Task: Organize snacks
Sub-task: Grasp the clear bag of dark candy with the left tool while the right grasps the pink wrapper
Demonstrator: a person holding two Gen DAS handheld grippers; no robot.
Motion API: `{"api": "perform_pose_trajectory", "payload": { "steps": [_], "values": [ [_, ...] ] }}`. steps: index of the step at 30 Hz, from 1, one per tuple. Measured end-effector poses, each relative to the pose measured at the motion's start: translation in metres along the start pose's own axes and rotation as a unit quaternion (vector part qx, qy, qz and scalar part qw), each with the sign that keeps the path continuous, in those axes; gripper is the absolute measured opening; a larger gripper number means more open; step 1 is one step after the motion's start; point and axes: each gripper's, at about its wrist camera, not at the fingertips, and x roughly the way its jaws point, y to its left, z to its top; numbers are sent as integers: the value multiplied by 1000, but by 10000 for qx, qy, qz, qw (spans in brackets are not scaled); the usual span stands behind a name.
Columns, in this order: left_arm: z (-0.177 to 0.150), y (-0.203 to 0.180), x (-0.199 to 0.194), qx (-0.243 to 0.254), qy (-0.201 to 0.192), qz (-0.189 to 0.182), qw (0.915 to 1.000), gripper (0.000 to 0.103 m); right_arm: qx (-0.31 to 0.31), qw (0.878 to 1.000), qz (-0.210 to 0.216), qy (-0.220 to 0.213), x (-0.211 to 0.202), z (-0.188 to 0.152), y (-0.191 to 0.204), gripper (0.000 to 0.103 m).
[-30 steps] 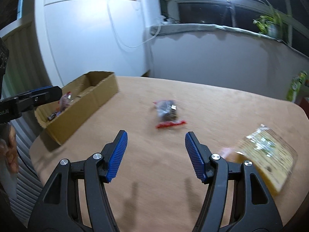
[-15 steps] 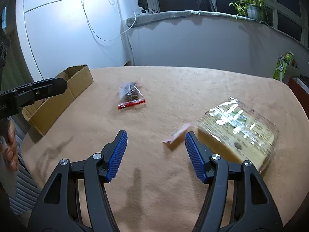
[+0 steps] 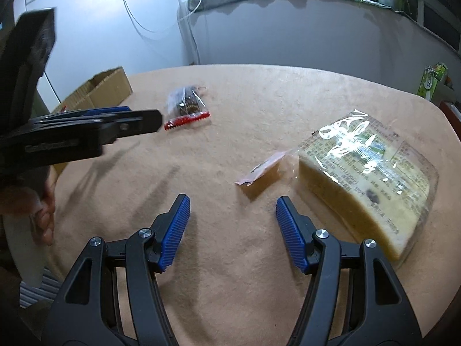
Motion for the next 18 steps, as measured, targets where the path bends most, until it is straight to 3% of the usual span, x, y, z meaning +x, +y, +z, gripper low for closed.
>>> {"api": "perform_pose_trajectory", "payload": {
  "steps": [11, 15, 17, 18],
  "values": [
    [24, 10, 44, -332, 311, 38, 9990, 69, -20, 9999, -81, 149, 23, 28, -6, 64],
    [31, 5, 54, -89, 320, 189, 9993, 69, -16, 9998, -179, 113, 26, 32, -7, 48],
    [34, 7, 55, -80, 299, 175, 9994, 69, 32, 9998, -198, 78, 26, 33, -9, 26],
    [34, 8, 56, -85, 293, 159, 9994, 69, 48, 9998, -195, 68, 25, 32, -11, 22]
  ]
}}
